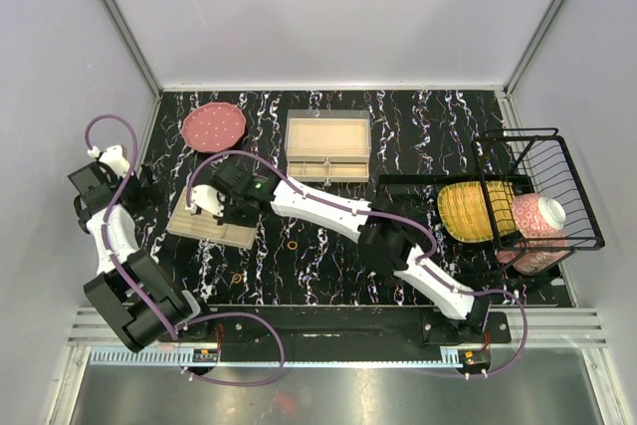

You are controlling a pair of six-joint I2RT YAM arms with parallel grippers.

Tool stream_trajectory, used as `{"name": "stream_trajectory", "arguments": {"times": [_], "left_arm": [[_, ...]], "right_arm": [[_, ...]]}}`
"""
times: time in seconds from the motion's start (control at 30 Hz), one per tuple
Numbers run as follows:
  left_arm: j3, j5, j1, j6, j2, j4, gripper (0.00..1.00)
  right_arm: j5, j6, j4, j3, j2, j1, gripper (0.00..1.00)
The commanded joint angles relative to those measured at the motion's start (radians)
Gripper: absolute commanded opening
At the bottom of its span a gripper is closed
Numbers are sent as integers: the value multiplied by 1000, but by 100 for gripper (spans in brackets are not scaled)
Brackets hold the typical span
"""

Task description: Organize the mixed jewelry

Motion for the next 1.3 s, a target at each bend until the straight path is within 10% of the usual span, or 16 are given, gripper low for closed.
{"name": "stream_trajectory", "arguments": {"times": [0.0,0.8,1.27], "left_arm": [[26,62,9,24,-6,24,99],[18,80,11,32,-33,19,99],[39,102,9,33,-35,4,99]], "right_arm": [[-28,16,18,60,36,13,0],[-34,22,64,97,104,19,6],[-11,25,64,91,90,22,30]]}}
